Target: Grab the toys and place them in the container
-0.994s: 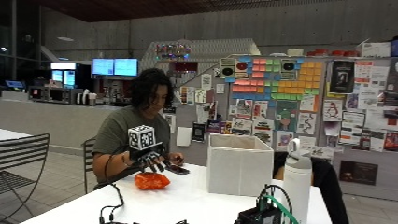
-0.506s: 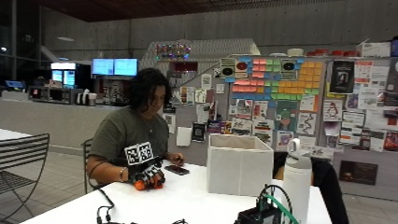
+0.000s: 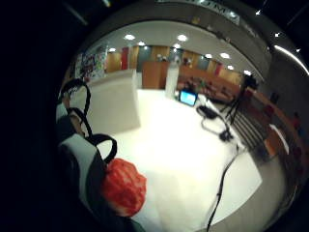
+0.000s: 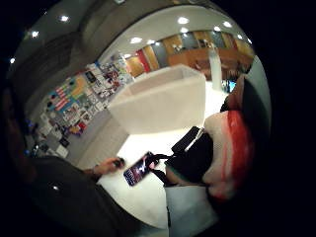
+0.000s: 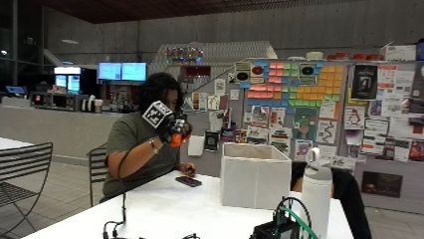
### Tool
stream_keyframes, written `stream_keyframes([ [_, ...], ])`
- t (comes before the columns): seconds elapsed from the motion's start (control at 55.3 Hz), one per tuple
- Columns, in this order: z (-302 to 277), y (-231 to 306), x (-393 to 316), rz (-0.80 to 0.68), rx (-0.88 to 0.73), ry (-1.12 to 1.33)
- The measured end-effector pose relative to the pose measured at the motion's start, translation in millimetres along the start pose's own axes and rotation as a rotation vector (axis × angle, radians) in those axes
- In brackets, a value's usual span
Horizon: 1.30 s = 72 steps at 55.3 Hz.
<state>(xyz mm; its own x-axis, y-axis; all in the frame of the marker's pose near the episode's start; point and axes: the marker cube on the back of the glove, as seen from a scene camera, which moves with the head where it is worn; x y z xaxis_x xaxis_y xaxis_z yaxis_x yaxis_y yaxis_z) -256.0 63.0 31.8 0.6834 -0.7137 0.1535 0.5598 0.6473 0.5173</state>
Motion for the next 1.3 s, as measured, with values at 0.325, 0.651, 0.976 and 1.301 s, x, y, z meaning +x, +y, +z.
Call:
stream_keyframes([
  [0.325,76,-220,-41,-0.147,0.065,0.007],
  [0.651,178,-262,3,-0.047,-0.272,0.125],
  [0.976,191,-228,20,0.226,-0.645,0.050],
  [1.301,71,-125,32,0.123,-0.543,0.049],
])
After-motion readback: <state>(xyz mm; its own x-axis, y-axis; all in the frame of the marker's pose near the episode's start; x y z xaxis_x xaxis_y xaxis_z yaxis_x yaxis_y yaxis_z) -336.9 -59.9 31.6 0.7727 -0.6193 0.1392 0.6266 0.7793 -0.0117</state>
